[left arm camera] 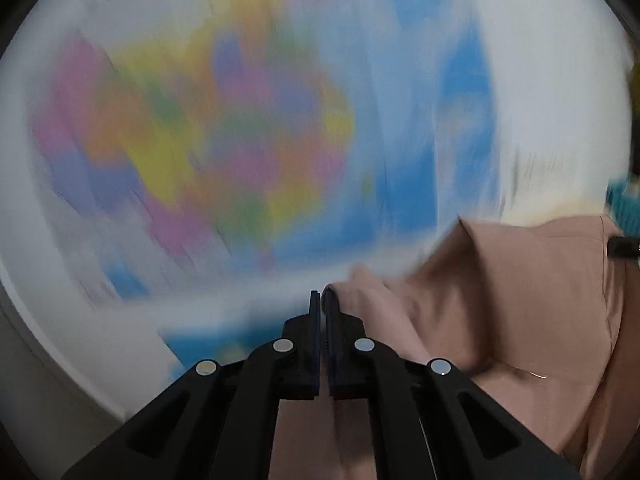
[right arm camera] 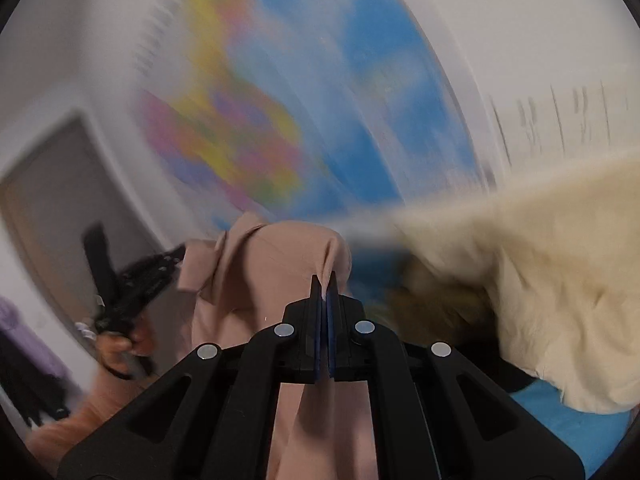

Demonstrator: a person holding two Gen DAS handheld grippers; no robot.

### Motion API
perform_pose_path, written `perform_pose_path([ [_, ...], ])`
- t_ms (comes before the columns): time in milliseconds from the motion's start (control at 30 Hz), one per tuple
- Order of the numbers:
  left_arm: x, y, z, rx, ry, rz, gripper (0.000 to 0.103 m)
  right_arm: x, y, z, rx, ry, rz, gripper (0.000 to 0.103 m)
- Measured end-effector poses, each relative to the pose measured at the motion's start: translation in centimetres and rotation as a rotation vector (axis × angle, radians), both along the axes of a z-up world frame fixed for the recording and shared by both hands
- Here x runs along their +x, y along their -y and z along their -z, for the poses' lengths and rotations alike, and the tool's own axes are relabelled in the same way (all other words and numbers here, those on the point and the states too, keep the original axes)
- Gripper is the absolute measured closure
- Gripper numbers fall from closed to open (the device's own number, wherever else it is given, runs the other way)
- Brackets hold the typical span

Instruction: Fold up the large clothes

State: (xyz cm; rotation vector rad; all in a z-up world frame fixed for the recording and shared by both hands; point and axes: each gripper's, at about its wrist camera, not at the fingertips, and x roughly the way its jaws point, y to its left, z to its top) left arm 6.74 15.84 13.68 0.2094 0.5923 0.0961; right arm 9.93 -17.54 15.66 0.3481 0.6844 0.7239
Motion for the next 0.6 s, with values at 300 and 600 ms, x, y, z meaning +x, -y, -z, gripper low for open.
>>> perform_pose_path([
  [300,6.3,-7.5,13.5,-0.197,-0.365,0.040,0.049,7.4,-0.5,10.4,-0.092,-0.235,0.052,0.082],
  [600,3.0,-7.9,14.2,-0.138,-0.371,0.150,0.038,-2.7,0.1,7.0,-0.288,-0.071,0.035,0.006],
])
